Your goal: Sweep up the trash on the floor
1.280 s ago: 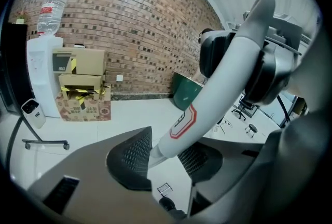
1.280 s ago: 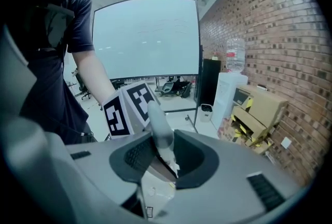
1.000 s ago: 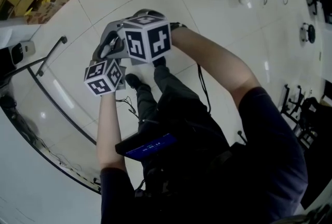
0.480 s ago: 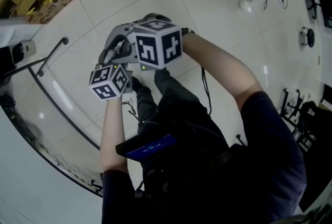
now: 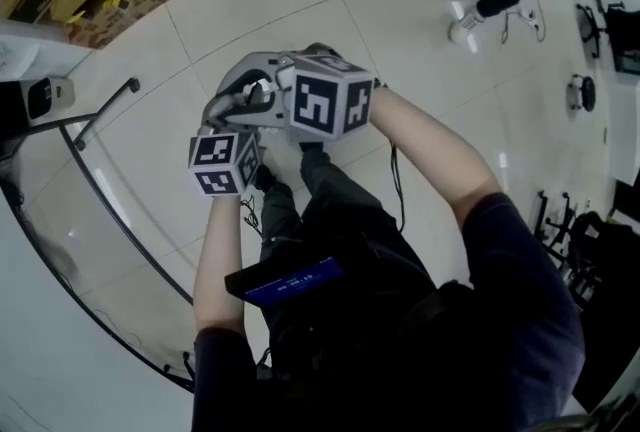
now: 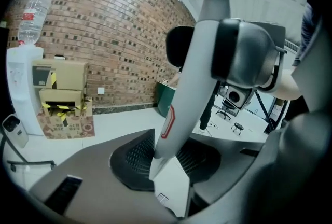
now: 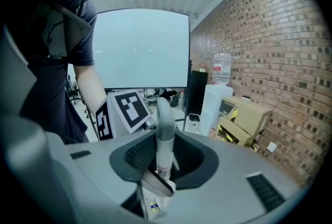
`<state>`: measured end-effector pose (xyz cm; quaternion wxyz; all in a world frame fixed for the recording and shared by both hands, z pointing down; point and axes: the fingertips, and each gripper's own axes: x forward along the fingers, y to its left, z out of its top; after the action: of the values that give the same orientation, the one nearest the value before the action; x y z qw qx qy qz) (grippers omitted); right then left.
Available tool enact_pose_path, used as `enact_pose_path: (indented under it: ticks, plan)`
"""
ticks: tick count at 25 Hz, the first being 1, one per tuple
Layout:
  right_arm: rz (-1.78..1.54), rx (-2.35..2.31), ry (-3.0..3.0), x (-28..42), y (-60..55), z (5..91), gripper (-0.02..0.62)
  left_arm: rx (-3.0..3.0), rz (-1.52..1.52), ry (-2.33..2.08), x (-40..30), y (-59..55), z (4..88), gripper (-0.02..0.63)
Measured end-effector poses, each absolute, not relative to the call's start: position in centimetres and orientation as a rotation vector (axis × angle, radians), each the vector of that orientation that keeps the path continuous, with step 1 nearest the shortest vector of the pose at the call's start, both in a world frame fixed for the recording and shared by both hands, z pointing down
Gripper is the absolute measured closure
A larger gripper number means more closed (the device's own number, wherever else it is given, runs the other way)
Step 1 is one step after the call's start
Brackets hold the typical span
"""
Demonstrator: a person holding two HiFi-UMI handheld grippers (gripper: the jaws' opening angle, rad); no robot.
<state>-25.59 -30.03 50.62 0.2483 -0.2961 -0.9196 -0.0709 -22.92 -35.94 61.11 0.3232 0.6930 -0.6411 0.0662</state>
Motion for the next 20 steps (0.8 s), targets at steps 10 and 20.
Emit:
enact_pose_path:
  ticks: [10,20]
  plan:
    - [-0.373,-0.534,-2.667,-27.3,-29.2,42.9,0.466,2.172,0.216,-1.662,-24.2,-35.1,52.9,0.515]
    - [-0.408,-0.307,-2.784,-27.2,-29.2,35.4,0.466,2.427,0.311,-1.648,-25.2,-34.0,45.7,0.495]
